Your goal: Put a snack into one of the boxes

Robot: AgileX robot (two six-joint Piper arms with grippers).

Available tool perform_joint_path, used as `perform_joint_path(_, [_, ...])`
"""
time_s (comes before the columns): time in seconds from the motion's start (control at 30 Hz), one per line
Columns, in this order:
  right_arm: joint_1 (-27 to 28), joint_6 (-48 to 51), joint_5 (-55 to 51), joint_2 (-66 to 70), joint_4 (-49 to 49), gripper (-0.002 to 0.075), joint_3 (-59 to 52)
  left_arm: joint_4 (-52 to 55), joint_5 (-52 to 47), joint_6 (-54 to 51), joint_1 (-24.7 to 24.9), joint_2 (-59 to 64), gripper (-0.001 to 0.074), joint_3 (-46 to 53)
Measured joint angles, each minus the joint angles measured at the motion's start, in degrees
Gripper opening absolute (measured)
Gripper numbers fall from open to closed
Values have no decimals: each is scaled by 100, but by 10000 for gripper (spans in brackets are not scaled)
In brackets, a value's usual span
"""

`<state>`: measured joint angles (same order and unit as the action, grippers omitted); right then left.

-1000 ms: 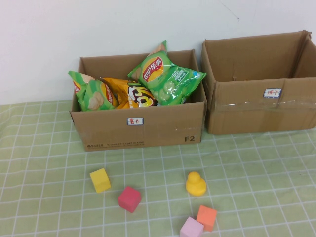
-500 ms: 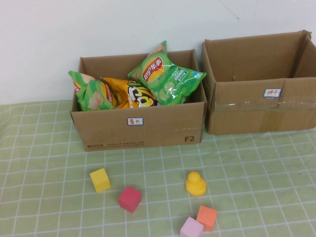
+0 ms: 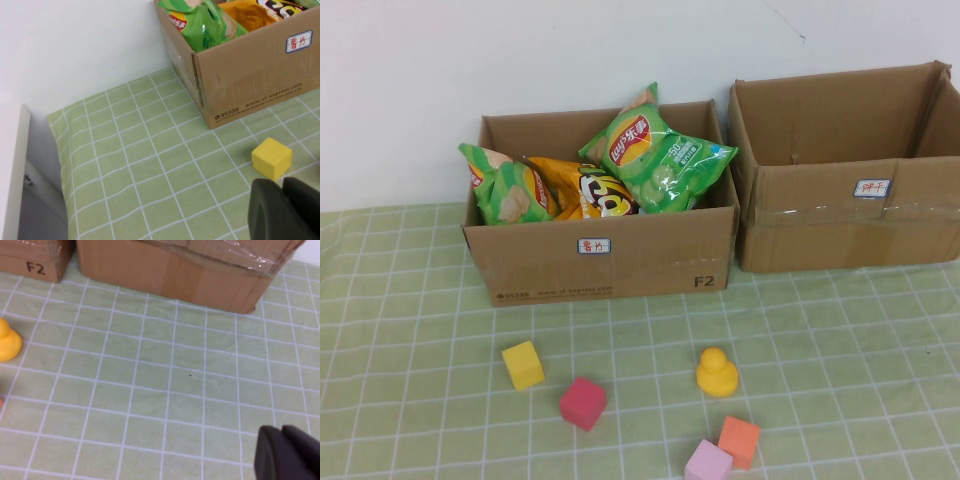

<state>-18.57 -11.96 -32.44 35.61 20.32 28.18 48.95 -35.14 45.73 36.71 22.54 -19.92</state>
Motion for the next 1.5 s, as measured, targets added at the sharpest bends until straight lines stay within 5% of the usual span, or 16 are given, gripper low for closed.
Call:
perform_joint_path(0.4, [0, 0, -7, 0, 0, 0, 0, 50, -169, 196, -151, -401, 28, 105])
perform_joint_path(0.57, [0, 0, -7, 0, 0, 0, 0, -562, -238, -426, -777, -1201, 28, 105])
perform_joint_path(0.87, [0, 0, -7, 0, 0, 0, 0, -3072, 325, -3933, -2625, -2328, 28, 189])
perform_joint_path(1.07, [0, 0, -7, 0, 0, 0, 0, -3912, 1414, -4339, -3578, -2340, 28, 1252])
perform_joint_path(1.2, [0, 0, -7, 0, 0, 0, 0, -4041, 2270, -4359, -3822, -2340, 28, 2034])
perform_joint_path(1.5, [0, 0, -7, 0, 0, 0, 0, -4606, 1717, -4425, -3836, -2340, 28, 2106])
